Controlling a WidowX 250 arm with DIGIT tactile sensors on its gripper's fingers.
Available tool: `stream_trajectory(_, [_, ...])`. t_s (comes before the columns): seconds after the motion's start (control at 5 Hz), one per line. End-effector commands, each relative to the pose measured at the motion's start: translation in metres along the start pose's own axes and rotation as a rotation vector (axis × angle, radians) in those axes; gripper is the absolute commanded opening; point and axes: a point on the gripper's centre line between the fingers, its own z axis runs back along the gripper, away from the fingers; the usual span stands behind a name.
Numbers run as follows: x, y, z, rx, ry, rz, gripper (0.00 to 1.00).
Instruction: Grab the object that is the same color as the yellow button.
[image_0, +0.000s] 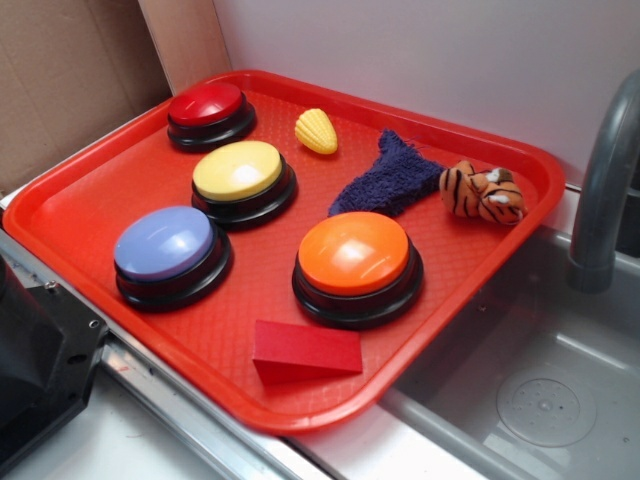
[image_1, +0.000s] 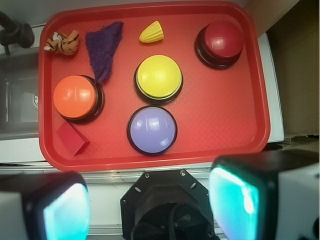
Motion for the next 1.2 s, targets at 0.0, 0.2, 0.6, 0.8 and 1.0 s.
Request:
stream_trajectory(0.0, [0.000, 0.000, 0.000, 0.000, 0.000, 0.000, 1.00])
stream_trajectory(0.2, [0.027, 0.008, -0.012, 0.067, -0.083, 0.079, 1.00])
stream_trajectory(0.6, [0.076, 0.007, -0.056, 0.108, -0.196, 0.424, 1.00])
stream_trajectory(0.8, [0.101, -0.003, -0.100, 0.092, -0.232, 0.565, 1.00])
stream_trajectory(1.0, [0.124, -0.008, -0.124, 0.128, -0.242, 0.628, 1.00])
